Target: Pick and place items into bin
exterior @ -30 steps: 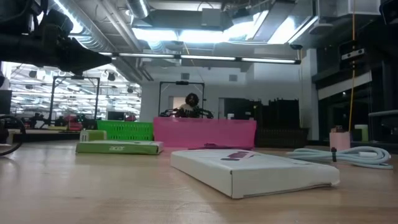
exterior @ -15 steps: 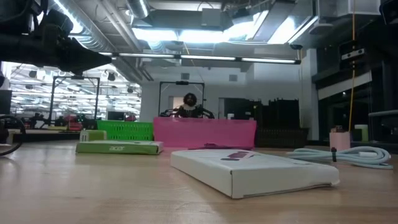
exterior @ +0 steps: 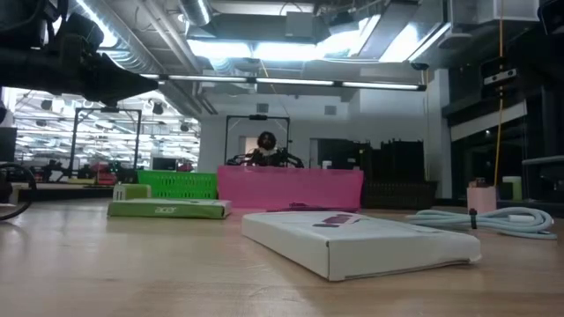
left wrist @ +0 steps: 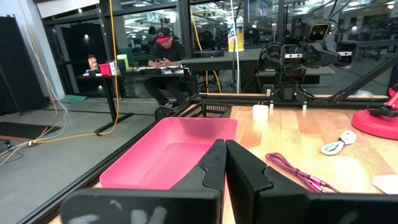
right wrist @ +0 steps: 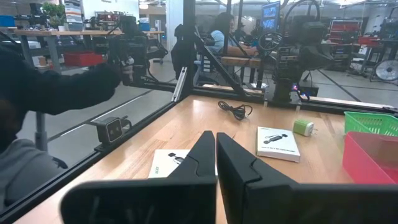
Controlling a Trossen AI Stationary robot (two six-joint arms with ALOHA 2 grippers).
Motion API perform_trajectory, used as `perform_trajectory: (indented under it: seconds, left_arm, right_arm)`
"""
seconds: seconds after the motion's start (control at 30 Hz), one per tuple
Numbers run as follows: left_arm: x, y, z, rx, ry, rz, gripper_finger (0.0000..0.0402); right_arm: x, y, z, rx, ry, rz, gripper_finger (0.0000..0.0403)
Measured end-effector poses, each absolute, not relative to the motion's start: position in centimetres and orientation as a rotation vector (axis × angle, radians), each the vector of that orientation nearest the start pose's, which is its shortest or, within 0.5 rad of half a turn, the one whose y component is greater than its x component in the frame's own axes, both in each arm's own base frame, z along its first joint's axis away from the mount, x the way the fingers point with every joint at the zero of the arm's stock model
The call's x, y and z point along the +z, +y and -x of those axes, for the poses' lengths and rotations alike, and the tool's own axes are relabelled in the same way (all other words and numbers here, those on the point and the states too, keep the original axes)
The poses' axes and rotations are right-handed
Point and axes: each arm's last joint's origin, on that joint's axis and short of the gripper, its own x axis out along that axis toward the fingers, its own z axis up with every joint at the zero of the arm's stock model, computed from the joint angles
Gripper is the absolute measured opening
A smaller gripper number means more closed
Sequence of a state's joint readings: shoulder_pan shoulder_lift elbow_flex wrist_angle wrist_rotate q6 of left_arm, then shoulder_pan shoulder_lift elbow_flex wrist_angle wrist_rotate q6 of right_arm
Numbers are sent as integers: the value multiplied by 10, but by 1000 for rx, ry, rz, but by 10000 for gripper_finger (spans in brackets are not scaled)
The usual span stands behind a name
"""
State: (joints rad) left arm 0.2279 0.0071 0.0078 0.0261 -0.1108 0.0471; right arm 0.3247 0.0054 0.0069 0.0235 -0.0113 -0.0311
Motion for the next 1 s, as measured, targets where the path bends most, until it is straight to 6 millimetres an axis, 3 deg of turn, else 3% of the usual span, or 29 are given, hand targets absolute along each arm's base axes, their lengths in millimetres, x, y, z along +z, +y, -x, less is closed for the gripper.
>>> perform_trajectory:
  seconds: [0.23, 0.5, 0.67, 0.83, 1.0]
  left_arm:
    - [168, 25, -94, 329, -21, -35, 6]
    - [169, 19, -96, 115, -28, -25, 6]
    - [168, 20, -96, 160, -22, -15, 6]
    - [168, 22, -95, 212, -18, -38, 6]
    - [168, 22, -95, 226, -14, -75, 6]
  right_arm:
    - [168, 31, -92, 336, -30, 26, 0]
    - [168, 31, -92, 335, -34, 35, 0]
    - [169, 31, -93, 307, -37, 21, 0]
    - [172, 25, -94, 116, -72, -11, 0]
    - [172, 25, -94, 107, -70, -11, 0]
